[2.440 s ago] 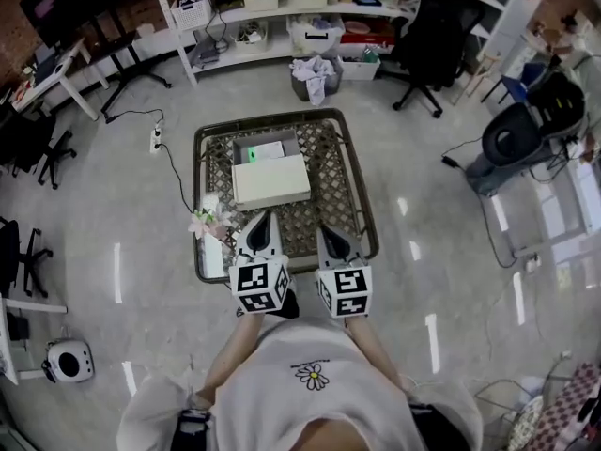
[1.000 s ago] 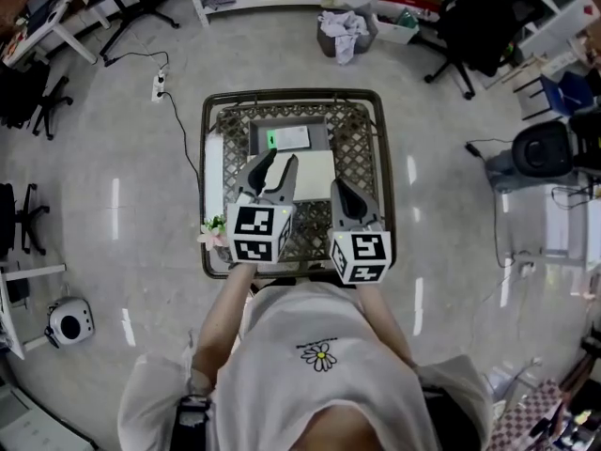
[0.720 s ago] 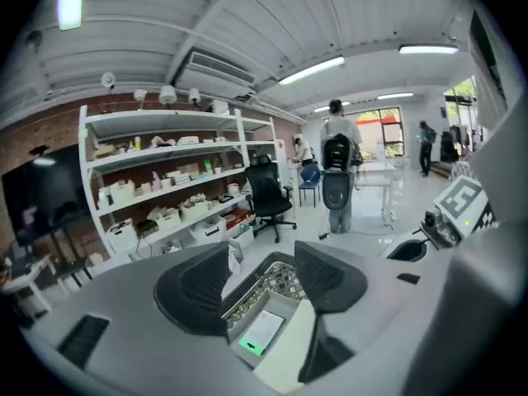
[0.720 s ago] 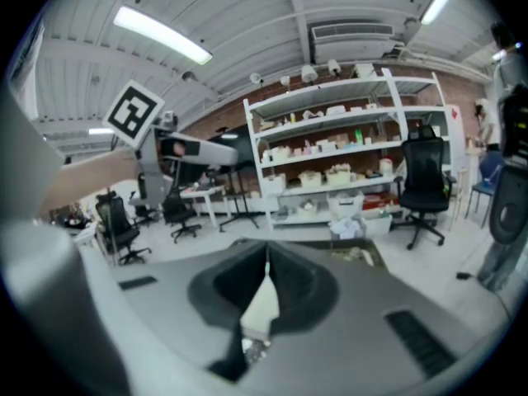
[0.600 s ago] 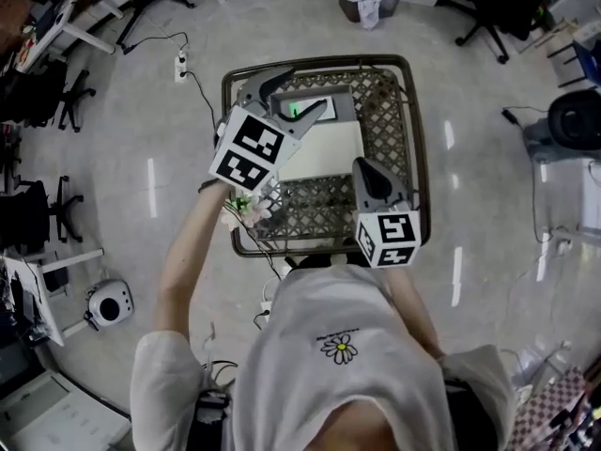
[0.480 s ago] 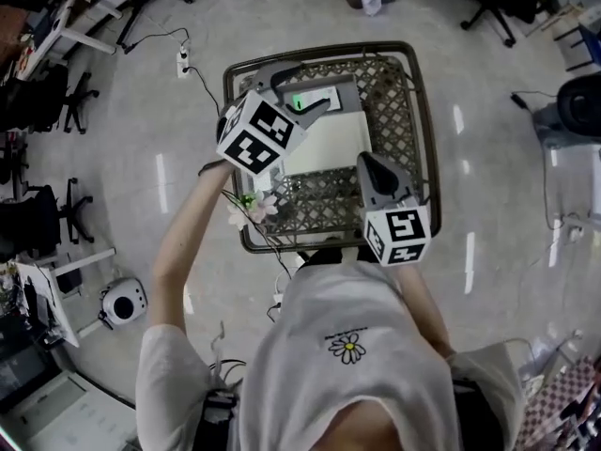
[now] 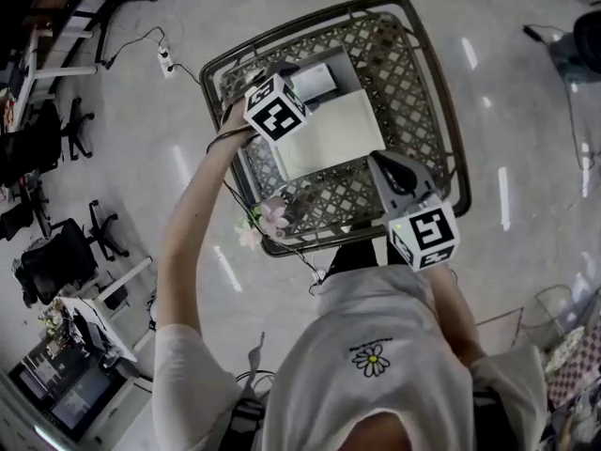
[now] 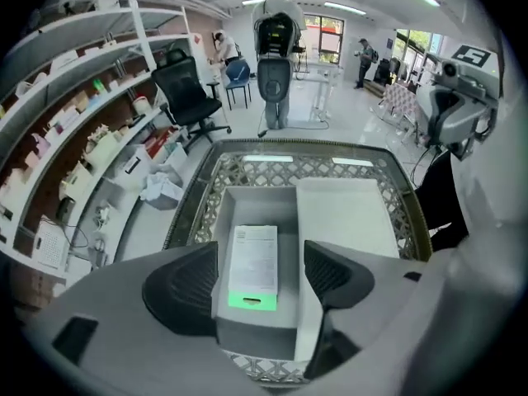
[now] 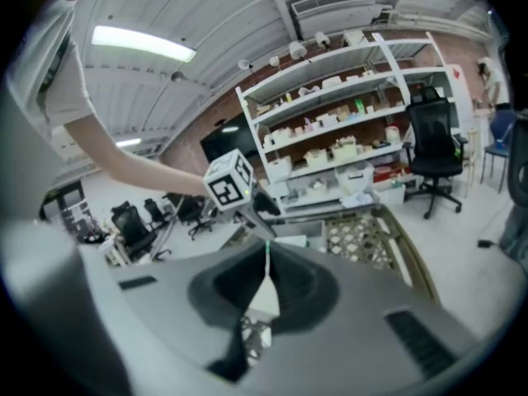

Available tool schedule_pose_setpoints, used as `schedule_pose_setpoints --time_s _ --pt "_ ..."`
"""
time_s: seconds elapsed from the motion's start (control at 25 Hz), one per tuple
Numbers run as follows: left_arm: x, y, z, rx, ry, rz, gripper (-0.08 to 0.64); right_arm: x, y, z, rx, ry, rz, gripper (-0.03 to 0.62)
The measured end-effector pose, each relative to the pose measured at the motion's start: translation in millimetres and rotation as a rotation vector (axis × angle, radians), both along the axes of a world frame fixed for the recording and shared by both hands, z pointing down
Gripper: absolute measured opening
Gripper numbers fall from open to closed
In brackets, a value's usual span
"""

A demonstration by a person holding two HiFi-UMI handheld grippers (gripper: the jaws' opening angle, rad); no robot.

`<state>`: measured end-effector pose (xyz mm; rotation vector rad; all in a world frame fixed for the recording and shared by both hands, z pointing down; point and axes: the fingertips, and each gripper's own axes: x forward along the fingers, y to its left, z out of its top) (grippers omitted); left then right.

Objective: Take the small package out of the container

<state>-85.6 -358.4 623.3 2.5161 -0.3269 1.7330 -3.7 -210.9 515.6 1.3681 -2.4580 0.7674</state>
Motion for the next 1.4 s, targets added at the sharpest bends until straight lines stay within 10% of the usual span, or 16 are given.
schedule_pose_setpoints --time_s 0.52,1.4 --pt "-0.7 -25.5 95.7 -0.145 -0.124 0.077 0.329 0.1 -12.0 50.7 -0.088 -0.104 -0.046 0.032" --pt "9.0 -23.1 106.6 -0.179 -0.178 0.092 0.328 -15.7 -3.6 55.0 -0.098 -0.121 -0.085 0.032"
